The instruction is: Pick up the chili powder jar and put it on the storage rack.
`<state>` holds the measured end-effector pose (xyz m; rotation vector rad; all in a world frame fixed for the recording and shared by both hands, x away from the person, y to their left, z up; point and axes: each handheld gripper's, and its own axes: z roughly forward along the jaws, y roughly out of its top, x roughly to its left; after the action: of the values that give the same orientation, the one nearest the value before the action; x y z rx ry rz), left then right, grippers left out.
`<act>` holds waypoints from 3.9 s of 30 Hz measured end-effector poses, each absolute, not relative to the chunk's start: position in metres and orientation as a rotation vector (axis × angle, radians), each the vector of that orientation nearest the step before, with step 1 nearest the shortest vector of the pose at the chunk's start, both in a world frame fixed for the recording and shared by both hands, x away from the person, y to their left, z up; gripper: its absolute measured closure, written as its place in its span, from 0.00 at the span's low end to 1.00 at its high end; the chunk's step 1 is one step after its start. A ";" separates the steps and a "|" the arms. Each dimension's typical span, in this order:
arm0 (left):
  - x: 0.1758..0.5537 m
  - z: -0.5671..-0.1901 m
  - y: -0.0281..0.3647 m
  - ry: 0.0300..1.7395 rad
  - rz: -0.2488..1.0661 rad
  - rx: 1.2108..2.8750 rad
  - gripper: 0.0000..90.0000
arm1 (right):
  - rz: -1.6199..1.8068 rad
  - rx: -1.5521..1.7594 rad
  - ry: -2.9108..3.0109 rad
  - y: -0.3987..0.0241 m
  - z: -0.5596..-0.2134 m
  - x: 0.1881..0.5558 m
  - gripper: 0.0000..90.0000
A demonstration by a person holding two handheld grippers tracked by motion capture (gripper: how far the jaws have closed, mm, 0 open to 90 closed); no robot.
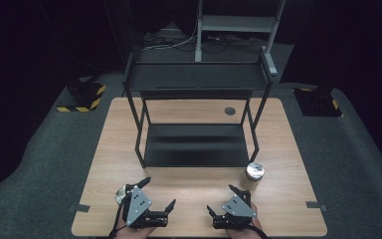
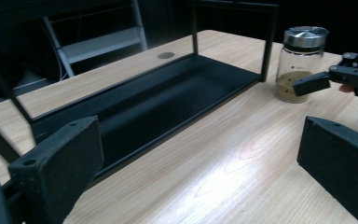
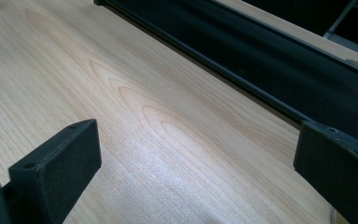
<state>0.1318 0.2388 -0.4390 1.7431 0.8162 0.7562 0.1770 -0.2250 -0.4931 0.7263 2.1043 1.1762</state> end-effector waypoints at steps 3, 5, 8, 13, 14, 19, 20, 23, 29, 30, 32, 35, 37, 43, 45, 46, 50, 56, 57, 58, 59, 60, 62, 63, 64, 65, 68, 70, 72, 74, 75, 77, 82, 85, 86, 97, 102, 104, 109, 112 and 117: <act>0.128 -0.438 0.245 0.828 0.771 1.739 0.01 | 1.176 0.723 2.103 -0.225 -0.493 0.177 0.00; 0.126 -0.437 0.250 0.837 0.782 1.733 0.01 | 1.175 0.726 2.104 -0.225 -0.493 0.177 0.00; 0.121 -0.436 0.257 0.846 0.800 1.730 0.00 | 1.178 0.728 2.103 -0.225 -0.493 0.177 0.00; 0.114 -0.436 0.270 0.867 0.831 1.710 0.00 | 1.175 0.726 2.103 -0.225 -0.493 0.177 0.00; 0.111 -0.437 0.275 0.880 0.846 1.702 0.00 | 1.173 0.724 2.103 -0.224 -0.493 0.177 0.00; 0.107 -0.443 0.287 0.921 0.851 1.679 0.00 | 1.172 0.721 2.104 -0.224 -0.493 0.177 0.00; 0.106 -0.446 0.290 0.927 0.852 1.676 0.00 | 1.172 0.724 2.104 -0.224 -0.493 0.177 0.00; 0.104 -0.452 0.295 0.947 0.850 1.664 0.00 | 1.172 0.731 2.107 -0.225 -0.492 0.178 0.00; 0.101 -0.464 0.302 0.971 0.836 1.648 0.00 | 1.168 0.724 2.104 -0.224 -0.493 0.177 0.00; 0.101 -0.466 0.303 0.980 0.832 1.648 0.00 | 1.164 0.721 2.104 -0.223 -0.493 0.177 0.00; 0.101 -0.469 0.304 0.989 0.829 1.641 0.00 | 1.161 0.720 2.106 -0.223 -0.493 0.177 0.00; 0.101 -0.472 0.306 0.998 0.825 1.642 0.00 | 1.168 0.719 2.103 -0.224 -0.493 0.177 0.00; 0.101 -0.475 0.307 1.003 0.820 1.641 0.00 | 1.169 0.725 2.103 -0.224 -0.493 0.177 0.00; 0.104 -0.479 0.309 1.016 0.806 1.644 0.00 | 1.171 0.723 2.106 -0.224 -0.493 0.177 0.00; 0.104 -0.481 0.309 1.025 0.800 1.642 0.01 | 1.172 0.726 2.108 -0.225 -0.493 0.177 0.00; 0.105 -0.481 0.309 1.028 0.799 1.642 0.01 | 1.172 0.724 2.108 -0.225 -0.493 0.177 0.00; 0.106 -0.483 0.309 1.027 0.797 1.653 0.04 | 1.172 0.722 2.109 -0.225 -0.493 0.178 0.00; 0.105 -0.485 0.310 1.029 0.793 1.639 0.10 | 1.174 0.727 2.112 -0.225 -0.492 0.178 0.00; 0.105 -0.485 0.310 1.029 0.792 1.639 0.12 | 1.172 0.726 2.113 -0.225 -0.492 0.178 0.00; 0.105 -0.486 0.311 1.030 0.792 1.639 0.13 | 1.171 0.724 2.113 -0.225 -0.492 0.178 0.00; 0.105 -0.486 0.312 1.026 0.786 1.638 0.15 | 1.170 0.722 2.114 -0.224 -0.492 0.178 0.00; 0.105 -0.487 0.313 1.021 0.778 1.636 0.18 | 1.170 0.722 2.113 -0.225 -0.492 0.178 0.00; 0.105 -0.487 0.313 1.024 0.781 1.643 0.22 | 1.173 0.727 2.110 -0.225 -0.492 0.178 0.00; 0.106 -0.487 0.312 1.023 0.781 1.645 0.25 | 1.175 0.730 2.108 -0.225 -0.493 0.178 0.00; 0.106 -0.487 0.312 1.025 0.780 1.645 0.26 | 1.178 0.732 2.107 -0.225 -0.493 0.178 0.00; 0.105 -0.487 0.312 1.024 0.780 1.645 0.28 | 1.182 0.732 2.106 -0.226 -0.493 0.178 0.00; 0.104 -0.489 0.313 1.013 0.783 1.641 0.36 | 1.186 0.737 2.105 -0.226 -0.493 0.178 0.00; 0.105 -0.489 0.314 1.012 0.775 1.634 0.37 | 1.184 0.735 2.105 -0.226 -0.493 0.178 0.00; 0.105 -0.490 0.315 1.010 0.772 1.632 0.38 | 1.183 0.730 2.106 -0.226 -0.493 0.178 0.00; 0.105 -0.490 0.316 1.009 0.770 1.633 0.38 | 1.181 0.731 2.108 -0.226 -0.493 0.178 0.00; 0.105 -0.490 0.316 1.011 0.768 1.630 0.38 | 1.180 0.732 2.110 -0.226 -0.493 0.178 0.00; 0.105 -0.490 0.315 1.012 0.770 1.629 0.38 | 1.180 0.731 2.110 -0.226 -0.492 0.178 0.00; 0.104 -0.490 0.315 1.010 0.774 1.630 0.38 | 1.180 0.729 2.110 -0.226 -0.493 0.178 0.00; 0.104 -0.489 0.314 1.010 0.777 1.635 0.38 | 1.182 0.730 2.109 -0.226 -0.493 0.178 0.00; 0.104 -0.489 0.314 1.009 0.779 1.634 0.38 | 1.182 0.730 2.109 -0.226 -0.493 0.178 0.00; 0.102 -0.483 0.312 0.979 0.775 1.623 0.38 | 1.179 0.732 2.111 -0.226 -0.492 0.179 0.00; 0.108 -0.469 0.307 0.949 0.767 1.640 0.38 | 1.182 0.742 2.111 -0.226 -0.492 0.179 0.00; 0.112 -0.463 0.304 0.938 0.762 1.643 0.38 | 1.183 0.743 2.110 -0.226 -0.492 0.179 0.00; 0.120 -0.449 0.300 0.914 0.749 1.620 0.38 | 1.188 0.751 2.111 -0.227 -0.492 0.180 0.00; 0.127 -0.437 0.295 0.896 0.738 1.603 0.38 | 1.186 0.751 2.113 -0.227 -0.492 0.180 0.00; 0.136 -0.422 0.285 0.858 0.743 1.607 0.38 | 1.183 0.745 2.115 -0.226 -0.492 0.180 0.00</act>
<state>0.1361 0.2848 -0.4225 1.6073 0.8585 0.7434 0.1801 -0.2264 -0.4916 0.7446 2.1145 1.1833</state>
